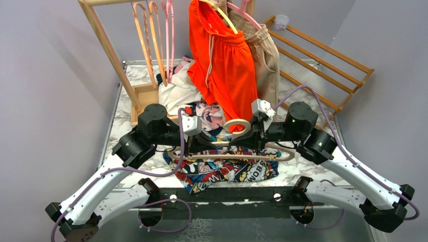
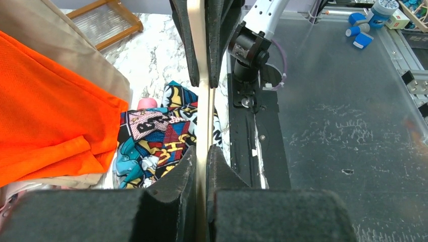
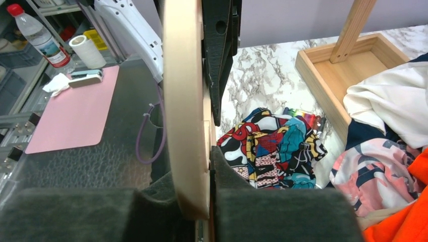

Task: Place the shorts on the hanger
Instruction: Pick up the hanger from the clothesline.

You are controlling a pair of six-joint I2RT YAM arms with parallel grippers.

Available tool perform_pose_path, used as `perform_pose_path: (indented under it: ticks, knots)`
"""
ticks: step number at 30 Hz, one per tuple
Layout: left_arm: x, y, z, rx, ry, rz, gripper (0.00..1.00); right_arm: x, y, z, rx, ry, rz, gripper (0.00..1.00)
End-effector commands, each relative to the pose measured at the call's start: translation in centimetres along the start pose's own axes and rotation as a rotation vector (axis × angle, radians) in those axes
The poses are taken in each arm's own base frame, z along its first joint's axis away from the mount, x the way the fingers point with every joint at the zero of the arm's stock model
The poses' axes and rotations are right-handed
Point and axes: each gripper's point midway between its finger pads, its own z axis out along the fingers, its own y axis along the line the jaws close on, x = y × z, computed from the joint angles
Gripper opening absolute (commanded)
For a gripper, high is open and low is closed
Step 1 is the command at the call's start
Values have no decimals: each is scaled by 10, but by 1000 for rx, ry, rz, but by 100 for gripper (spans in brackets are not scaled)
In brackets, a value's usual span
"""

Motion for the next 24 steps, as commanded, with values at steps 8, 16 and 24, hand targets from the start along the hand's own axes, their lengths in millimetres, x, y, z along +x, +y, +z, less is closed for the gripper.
perform_pose_path:
  ticks: [8, 16, 24]
  knots:
    - [-6, 5, 0, -14, -21, 50, 0, 8, 5, -15, 9, 127, -42, 47]
    - [-6, -2, 2, 38, -21, 42, 0, -2, -7, -11, 74, 54, -68, 52]
    - [-8, -10, 1, 77, -29, 45, 0, -18, -4, -4, 31, -1, -93, 53]
